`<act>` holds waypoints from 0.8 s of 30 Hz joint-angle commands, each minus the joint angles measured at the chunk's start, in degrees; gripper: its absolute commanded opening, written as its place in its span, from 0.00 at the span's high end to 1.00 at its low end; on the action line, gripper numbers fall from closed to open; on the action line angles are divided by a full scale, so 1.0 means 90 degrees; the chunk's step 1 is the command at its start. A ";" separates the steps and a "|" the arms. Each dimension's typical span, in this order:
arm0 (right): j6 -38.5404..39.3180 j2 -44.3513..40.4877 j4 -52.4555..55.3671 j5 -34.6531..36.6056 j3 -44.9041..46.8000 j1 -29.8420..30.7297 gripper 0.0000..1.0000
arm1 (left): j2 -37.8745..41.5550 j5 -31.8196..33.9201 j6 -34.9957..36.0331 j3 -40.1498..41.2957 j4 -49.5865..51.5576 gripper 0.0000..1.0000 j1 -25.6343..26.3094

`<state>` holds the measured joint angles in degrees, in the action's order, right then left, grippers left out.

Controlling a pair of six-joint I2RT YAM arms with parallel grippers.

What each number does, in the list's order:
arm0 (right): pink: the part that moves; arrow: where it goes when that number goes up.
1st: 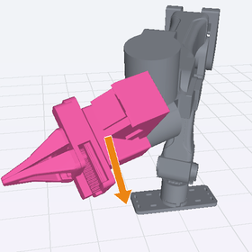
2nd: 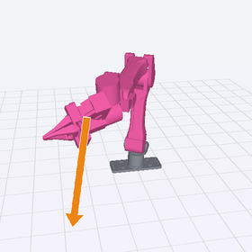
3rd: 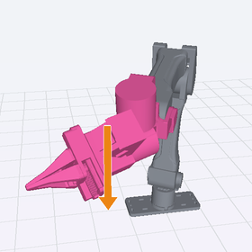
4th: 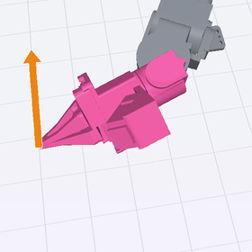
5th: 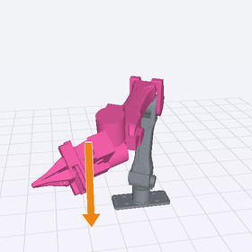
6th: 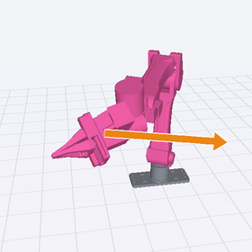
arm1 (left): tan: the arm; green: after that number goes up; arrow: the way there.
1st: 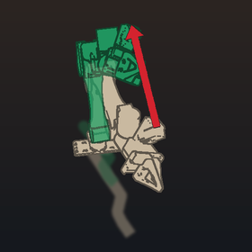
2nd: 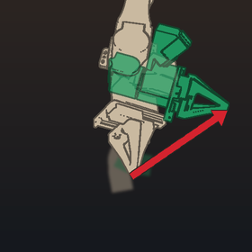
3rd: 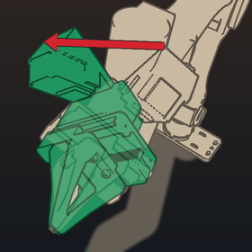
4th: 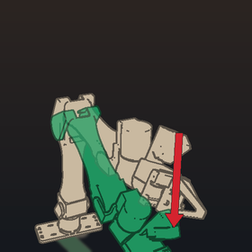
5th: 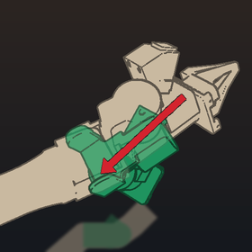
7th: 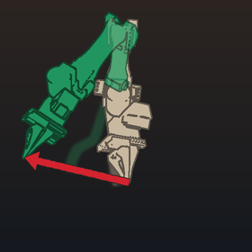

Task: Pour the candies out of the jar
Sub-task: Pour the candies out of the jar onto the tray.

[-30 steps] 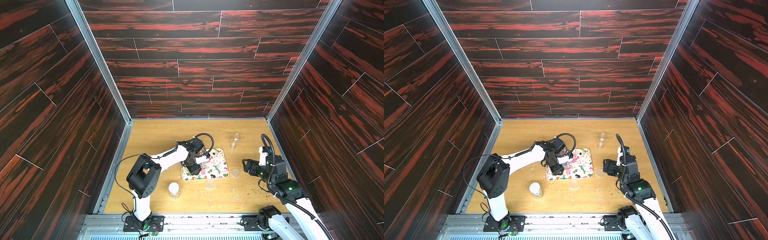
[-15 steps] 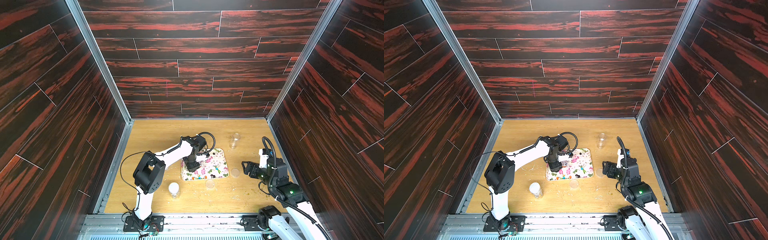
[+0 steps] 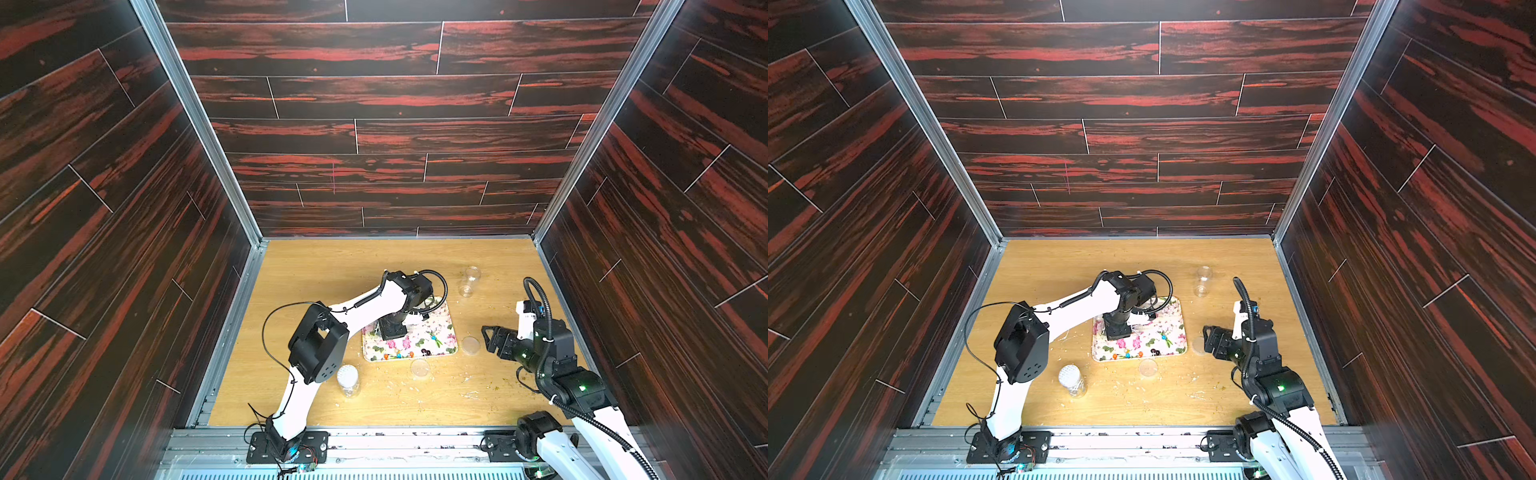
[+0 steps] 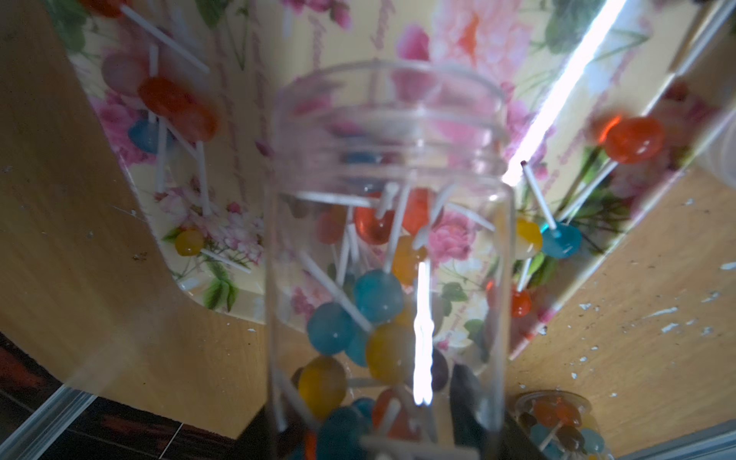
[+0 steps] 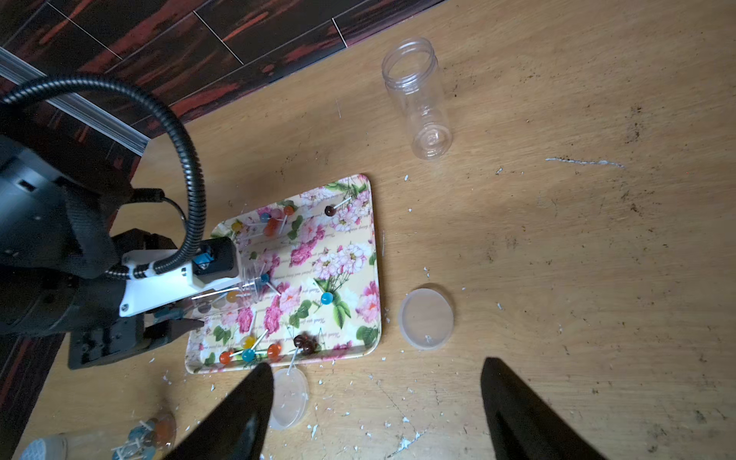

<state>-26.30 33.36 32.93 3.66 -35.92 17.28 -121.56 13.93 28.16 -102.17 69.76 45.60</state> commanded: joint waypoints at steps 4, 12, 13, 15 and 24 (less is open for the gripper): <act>-0.0158 -0.0021 0.0030 -0.0195 0.0046 -0.0020 0.16 | -0.0089 0.0755 0.0210 -0.0319 0.0560 0.43 0.0231; -0.0162 0.0017 -0.0083 -0.0222 0.0104 -0.0025 0.16 | -0.0051 0.1321 0.0269 -0.0474 0.0716 0.43 0.0509; -0.0172 0.0017 -0.0067 -0.0231 0.0096 -0.0025 0.16 | -0.0029 0.1346 0.0272 -0.0465 0.0719 0.43 0.0519; -0.0173 -0.0013 -0.0005 -0.0238 0.0066 -0.0024 0.16 | -0.0036 0.1405 0.0279 -0.0438 0.0711 0.43 0.0547; -0.0241 -0.0051 -0.0089 -0.0250 0.0153 -0.0024 0.16 | 0.0136 0.1566 0.0281 -0.0233 0.0689 0.43 0.0615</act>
<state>-27.42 32.91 32.64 2.02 -35.18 17.28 -122.54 26.70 30.02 -104.88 73.89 50.87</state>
